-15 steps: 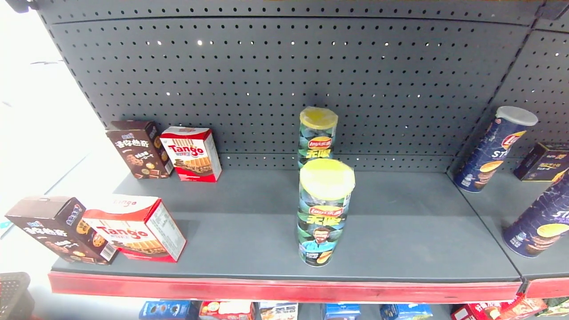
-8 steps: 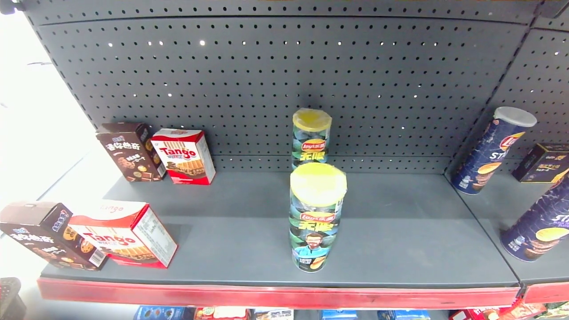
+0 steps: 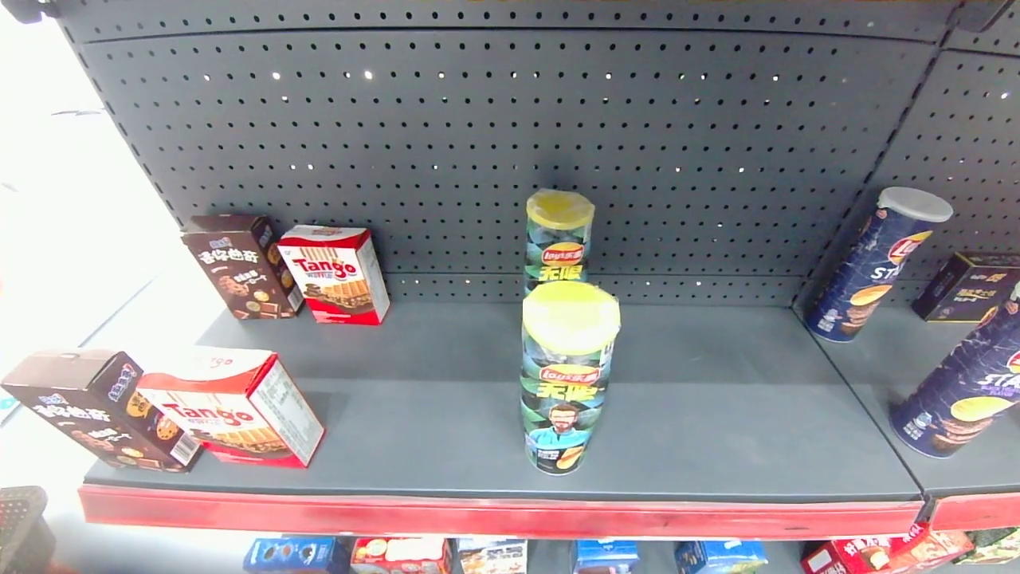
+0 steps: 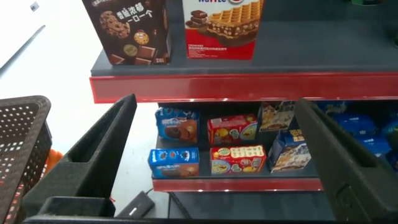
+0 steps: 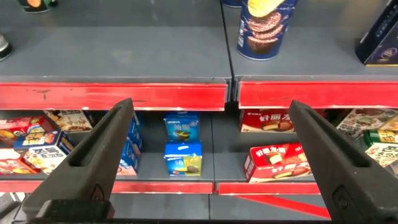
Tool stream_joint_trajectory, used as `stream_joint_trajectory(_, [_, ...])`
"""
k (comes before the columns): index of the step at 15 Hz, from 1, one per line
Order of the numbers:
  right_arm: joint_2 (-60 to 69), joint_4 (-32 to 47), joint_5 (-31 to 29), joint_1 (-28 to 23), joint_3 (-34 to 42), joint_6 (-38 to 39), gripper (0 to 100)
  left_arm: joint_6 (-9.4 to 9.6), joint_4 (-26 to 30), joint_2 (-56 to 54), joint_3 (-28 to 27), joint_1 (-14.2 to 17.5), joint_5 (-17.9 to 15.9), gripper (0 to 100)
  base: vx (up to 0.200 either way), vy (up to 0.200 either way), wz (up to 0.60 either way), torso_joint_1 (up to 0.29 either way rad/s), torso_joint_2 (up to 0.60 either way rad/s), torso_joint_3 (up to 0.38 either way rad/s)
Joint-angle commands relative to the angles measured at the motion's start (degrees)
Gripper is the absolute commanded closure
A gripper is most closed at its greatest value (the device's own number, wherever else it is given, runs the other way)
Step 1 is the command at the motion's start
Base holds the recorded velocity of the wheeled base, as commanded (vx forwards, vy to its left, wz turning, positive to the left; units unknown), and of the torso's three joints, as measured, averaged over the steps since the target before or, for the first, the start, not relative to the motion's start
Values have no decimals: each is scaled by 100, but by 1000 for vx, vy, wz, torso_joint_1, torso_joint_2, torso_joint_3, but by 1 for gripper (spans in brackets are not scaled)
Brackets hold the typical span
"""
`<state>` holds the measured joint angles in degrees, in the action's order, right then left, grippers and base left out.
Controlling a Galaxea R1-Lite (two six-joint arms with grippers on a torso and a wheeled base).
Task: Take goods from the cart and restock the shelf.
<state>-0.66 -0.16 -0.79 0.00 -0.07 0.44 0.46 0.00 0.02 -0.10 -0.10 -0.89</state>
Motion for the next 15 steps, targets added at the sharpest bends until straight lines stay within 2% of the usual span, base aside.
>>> stream_joint_trajectory(1, [-13,-2,0,0,-1,0,0,-2,0,-2,1,1,1,0,-200,0,0,-2,12,7])
stream_joint_trajectory(15, [-13,-2,0,0,7,0,0,-2,0,-2,1,1,10,0,0,0,0,0,0,0])
